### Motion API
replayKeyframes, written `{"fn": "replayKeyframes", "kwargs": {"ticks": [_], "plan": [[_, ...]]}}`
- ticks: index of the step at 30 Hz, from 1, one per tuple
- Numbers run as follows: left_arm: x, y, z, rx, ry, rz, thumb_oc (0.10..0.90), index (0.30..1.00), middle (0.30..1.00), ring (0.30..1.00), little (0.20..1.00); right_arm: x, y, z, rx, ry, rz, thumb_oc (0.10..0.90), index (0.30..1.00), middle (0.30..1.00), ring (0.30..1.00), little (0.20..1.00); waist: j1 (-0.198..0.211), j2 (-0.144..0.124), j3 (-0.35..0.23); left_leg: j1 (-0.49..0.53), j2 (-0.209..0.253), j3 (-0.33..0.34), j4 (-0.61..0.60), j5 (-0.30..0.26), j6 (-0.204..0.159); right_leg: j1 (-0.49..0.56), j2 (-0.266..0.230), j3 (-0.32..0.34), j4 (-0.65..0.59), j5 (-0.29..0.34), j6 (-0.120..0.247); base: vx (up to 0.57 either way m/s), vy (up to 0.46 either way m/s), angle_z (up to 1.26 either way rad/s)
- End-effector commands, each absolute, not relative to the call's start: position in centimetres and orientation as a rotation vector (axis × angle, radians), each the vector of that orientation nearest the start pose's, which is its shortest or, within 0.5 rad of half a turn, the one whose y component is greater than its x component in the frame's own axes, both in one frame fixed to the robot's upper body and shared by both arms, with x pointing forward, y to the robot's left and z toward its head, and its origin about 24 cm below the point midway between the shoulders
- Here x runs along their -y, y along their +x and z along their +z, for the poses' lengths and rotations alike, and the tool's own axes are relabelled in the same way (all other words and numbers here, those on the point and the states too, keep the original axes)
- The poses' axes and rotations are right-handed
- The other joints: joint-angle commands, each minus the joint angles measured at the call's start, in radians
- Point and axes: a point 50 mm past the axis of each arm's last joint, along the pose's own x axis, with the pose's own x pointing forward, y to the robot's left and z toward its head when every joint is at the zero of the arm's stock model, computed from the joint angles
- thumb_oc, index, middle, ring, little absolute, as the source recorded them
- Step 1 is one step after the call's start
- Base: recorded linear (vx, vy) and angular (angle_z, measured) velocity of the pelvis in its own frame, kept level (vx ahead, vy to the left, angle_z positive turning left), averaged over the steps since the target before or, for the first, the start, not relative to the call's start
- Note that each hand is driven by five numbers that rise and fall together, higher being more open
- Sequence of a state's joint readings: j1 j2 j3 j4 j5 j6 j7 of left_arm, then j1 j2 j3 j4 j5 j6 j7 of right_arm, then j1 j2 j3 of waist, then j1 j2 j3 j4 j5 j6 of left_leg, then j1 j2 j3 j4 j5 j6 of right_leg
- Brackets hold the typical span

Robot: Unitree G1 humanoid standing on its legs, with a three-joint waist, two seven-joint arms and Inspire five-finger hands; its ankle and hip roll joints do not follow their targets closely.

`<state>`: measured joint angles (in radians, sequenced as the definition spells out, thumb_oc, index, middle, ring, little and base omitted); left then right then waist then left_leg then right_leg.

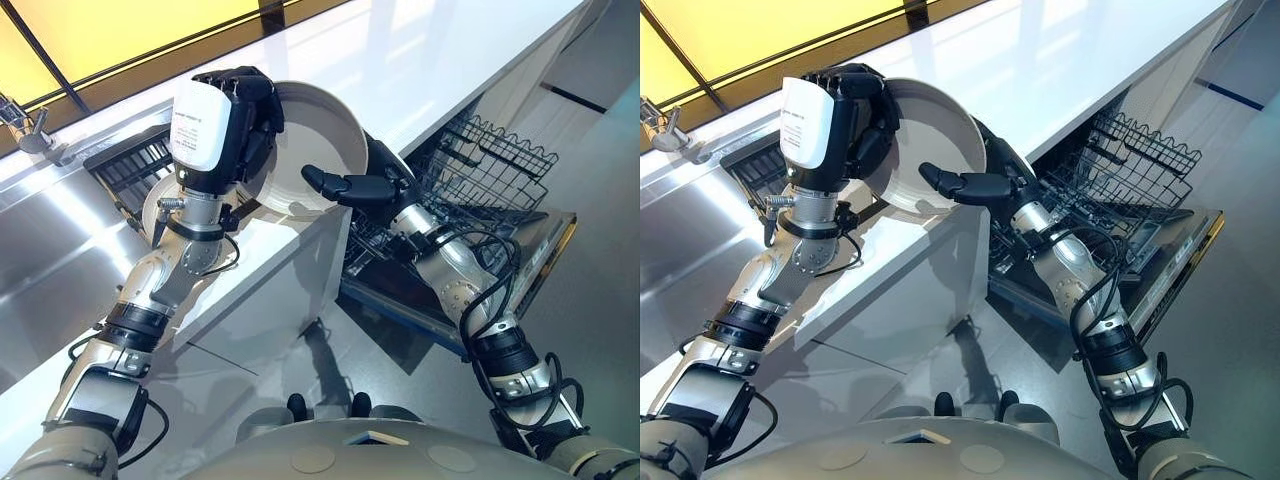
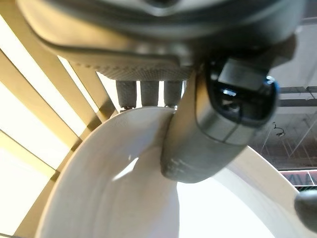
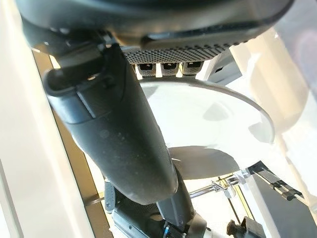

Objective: Pick up plates and place into dishwasher.

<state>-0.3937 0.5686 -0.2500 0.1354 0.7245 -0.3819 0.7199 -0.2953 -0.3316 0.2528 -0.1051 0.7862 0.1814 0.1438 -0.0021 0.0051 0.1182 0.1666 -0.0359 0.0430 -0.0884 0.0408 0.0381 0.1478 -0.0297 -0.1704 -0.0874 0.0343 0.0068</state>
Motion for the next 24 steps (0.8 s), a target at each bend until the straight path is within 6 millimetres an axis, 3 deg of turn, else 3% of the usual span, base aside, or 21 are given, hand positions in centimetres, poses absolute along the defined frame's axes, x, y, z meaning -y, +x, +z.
{"fn": "replayKeyframes", "kwargs": {"ticks": [1, 2, 3, 4, 5, 6, 18, 20, 21, 22, 24], "plan": [[-16.3, 30.0, 20.8, 1.176, 0.925, 0.286, 0.1, 0.3, 0.3, 0.3, 0.2, 9.4, 27.8, 19.2, 0.419, 0.454, 0.742, 0.8, 0.9, 0.9, 0.9, 0.9, -0.003, -0.003, -0.103, -0.038, -0.029, -0.053, 0.001, -0.062, 0.015, -0.049, 0.012, -0.034, 0.187, -0.125, 0.039, 0.0, 0.0, 0.0], [-16.2, 30.1, 20.7, 1.172, 0.925, 0.281, 0.1, 0.3, 0.3, 0.3, 0.2, 9.4, 27.7, 19.5, 0.433, 0.453, 0.737, 0.8, 0.9, 0.9, 0.9, 0.9, -0.003, -0.002, -0.103, -0.038, -0.029, -0.053, 0.001, -0.062, 0.015, -0.049, 0.011, -0.035, 0.187, -0.125, 0.039, 0.0, 0.0, 0.0], [-16.1, 30.1, 20.6, 1.17, 0.924, 0.278, 0.1, 0.3, 0.3, 0.3, 0.2, 9.3, 27.6, 19.7, 0.442, 0.456, 0.739, 0.528, 0.667, 0.667, 0.667, 0.628, -0.002, -0.002, -0.103, -0.039, -0.029, -0.054, 0.001, -0.061, 0.015, -0.049, 0.012, -0.034, 0.187, -0.126, 0.039, 0.0, 0.0, 0.0], [-16.0, 30.1, 20.5, 1.17, 0.925, 0.276, 0.1, 0.3, 0.3, 0.3, 0.2, 9.1, 27.6, 19.8, 0.443, 0.454, 0.739, 0.309, 0.479, 0.479, 0.479, 0.409, -0.002, -0.002, -0.103, -0.039, -0.029, -0.054, 0.001, -0.061, 0.015, -0.049, 0.012, -0.034, 0.188, -0.127, 0.038, 0.0, 0.0, 0.0], [-16.0, 30.1, 20.5, 1.17, 0.925, 0.275, 0.1, 0.3, 0.3, 0.3, 0.2, 9.1, 27.7, 19.8, 0.441, 0.454, 0.74, 0.18, 0.368, 0.368, 0.368, 0.28, -0.001, -0.002, -0.102, -0.039, -0.029, -0.055, 0.001, -0.061, 0.015, -0.049, 0.012, -0.034, 0.188, -0.127, 0.038, 0.0, 0.0, 0.0], [-16.1, 30.1, 20.4, 1.172, 0.926, 0.274, 0.1, 0.3, 0.3, 0.3, 0.2, 9.0, 27.7, 19.7, 0.428, 0.461, 0.741, 0.1, 0.3, 0.3, 0.3, 0.2, -0.001, -0.001, -0.103, -0.039, -0.03, -0.056, 0.001, -0.061, 0.014, -0.049, 0.012, -0.033, 0.187, -0.126, 0.038, 0.0, 0.0, 0.0], [-16.1, 29.8, 20.2, 1.141, 0.89, 0.26, 0.1, 0.3, 0.3, 0.3, 0.2, 10.0, 28.0, 19.5, 0.453, 0.483, 0.648, 0.1, 0.3, 0.3, 0.3, 0.2, 0.005, 0.002, -0.099, -0.038, -0.028, -0.063, 0.001, -0.058, 0.014, -0.045, 0.013, -0.036, 0.182, -0.127, 0.034, 0.0, 0.001, 0.01], [-16.3, 30.0, 19.8, 1.075, 0.849, 0.242, 0.394, 0.552, 0.552, 0.552, 0.494, 10.3, 27.9, 19.7, 0.469, 0.493, 0.633, 0.1, 0.3, 0.3, 0.3, 0.2, 0.006, 0.003, -0.098, -0.037, -0.028, -0.064, 0.001, -0.059, 0.014, -0.043, 0.012, -0.037, 0.181, -0.128, 0.035, 0.0, 0.0, 0.0], [-16.4, 30.1, 19.8, 1.062, 0.84, 0.24, 0.44, 0.592, 0.592, 0.592, 0.54, 10.3, 27.9, 19.7, 0.47, 0.494, 0.63, 0.1, 0.3, 0.3, 0.3, 0.2, 0.006, 0.003, -0.098, -0.037, -0.028, -0.064, 0.001, -0.059, 0.014, -0.043, 0.012, -0.037, 0.181, -0.129, 0.035, 0.0, 0.0, 0.0], [-16.7, 30.4, 19.0, 0.975, 0.778, 0.211, 0.8, 0.9, 0.9, 0.9, 0.9, 10.5, 27.9, 19.8, 0.482, 0.496, 0.609, 0.1, 0.3, 0.3, 0.3, 0.2, 0.007, 0.002, -0.097, -0.036, -0.029, -0.066, 0.001, -0.06, 0.015, -0.043, 0.012, -0.035, 0.181, -0.129, 0.035, 0.0, 0.0, 0.0], [-17.4, 30.8, 17.7, 0.811, 0.628, 0.133, 0.8, 0.9, 0.9, 0.9, 0.9, 11.0, 28.0, 20.0, 0.495, 0.5, 0.576, 0.1, 0.3, 0.3, 0.3, 0.2, 0.011, 0.001, -0.096, -0.036, -0.029, -0.067, 0.001, -0.058, 0.015, -0.044, 0.012, -0.034, 0.183, -0.127, 0.036, 0.0, 0.0, 0.0]]}}
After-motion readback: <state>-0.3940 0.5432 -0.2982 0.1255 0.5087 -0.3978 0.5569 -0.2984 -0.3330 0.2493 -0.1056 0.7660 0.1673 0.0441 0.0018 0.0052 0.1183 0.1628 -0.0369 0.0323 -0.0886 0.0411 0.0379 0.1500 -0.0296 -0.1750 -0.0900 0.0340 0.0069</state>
